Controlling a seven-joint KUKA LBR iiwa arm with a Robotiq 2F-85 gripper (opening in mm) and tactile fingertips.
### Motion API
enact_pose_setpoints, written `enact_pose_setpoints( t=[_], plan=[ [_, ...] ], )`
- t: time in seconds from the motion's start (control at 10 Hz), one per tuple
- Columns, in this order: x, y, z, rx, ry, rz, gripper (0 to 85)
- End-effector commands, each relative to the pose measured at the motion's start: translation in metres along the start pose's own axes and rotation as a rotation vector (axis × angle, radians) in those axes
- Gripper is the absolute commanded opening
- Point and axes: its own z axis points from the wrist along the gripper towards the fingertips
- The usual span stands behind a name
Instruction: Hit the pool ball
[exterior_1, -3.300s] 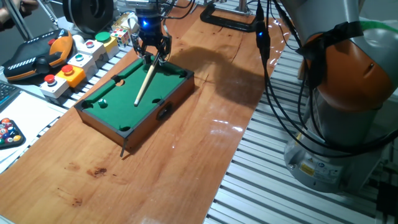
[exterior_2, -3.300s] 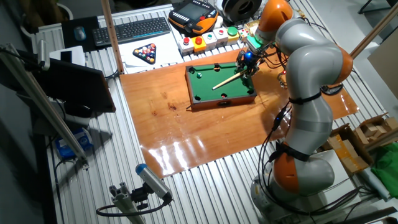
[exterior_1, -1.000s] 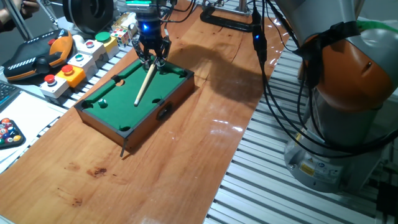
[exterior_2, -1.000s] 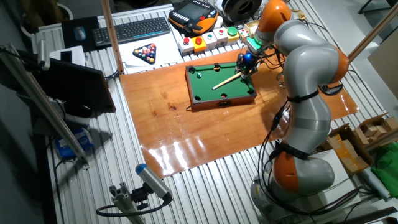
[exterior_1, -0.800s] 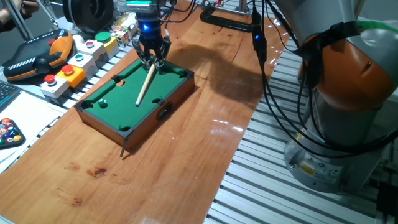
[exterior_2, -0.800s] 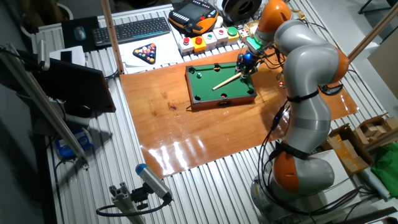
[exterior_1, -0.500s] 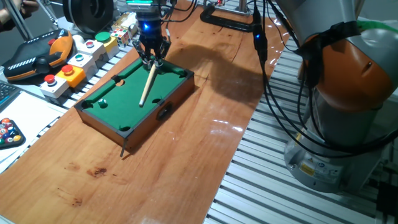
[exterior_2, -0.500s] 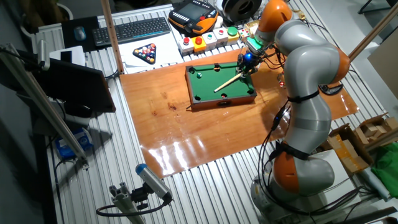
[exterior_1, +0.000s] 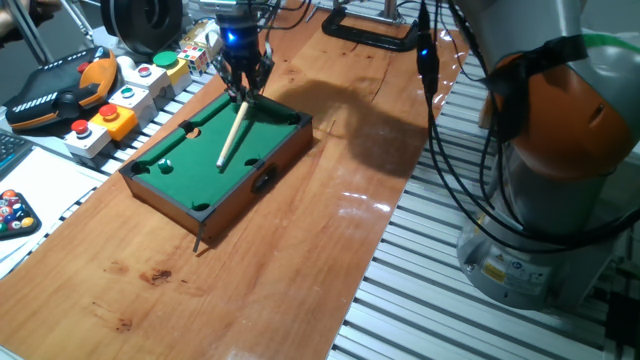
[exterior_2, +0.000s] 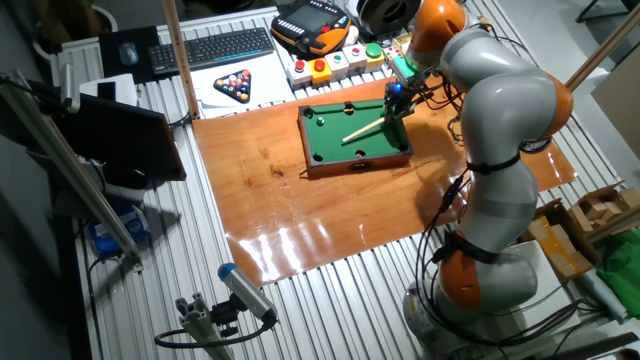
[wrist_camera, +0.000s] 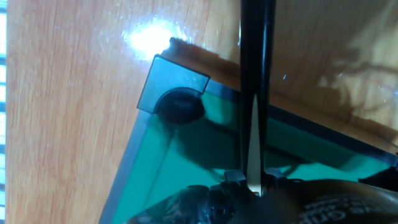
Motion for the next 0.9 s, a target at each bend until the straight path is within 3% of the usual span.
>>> enact_pose_setpoints(
  t=[0.0, 0.4, 0.8],
  plan=[
    [0.001, -0.002, -0.003, -0.005, 0.001, 0.059, 1.0],
    [0.014, -0.01, -0.018, 0.002, -0.01, 0.167, 1.0],
    [0.027, -0.017, -0.028, -0.022, -0.044, 0.267, 1.0]
  ],
)
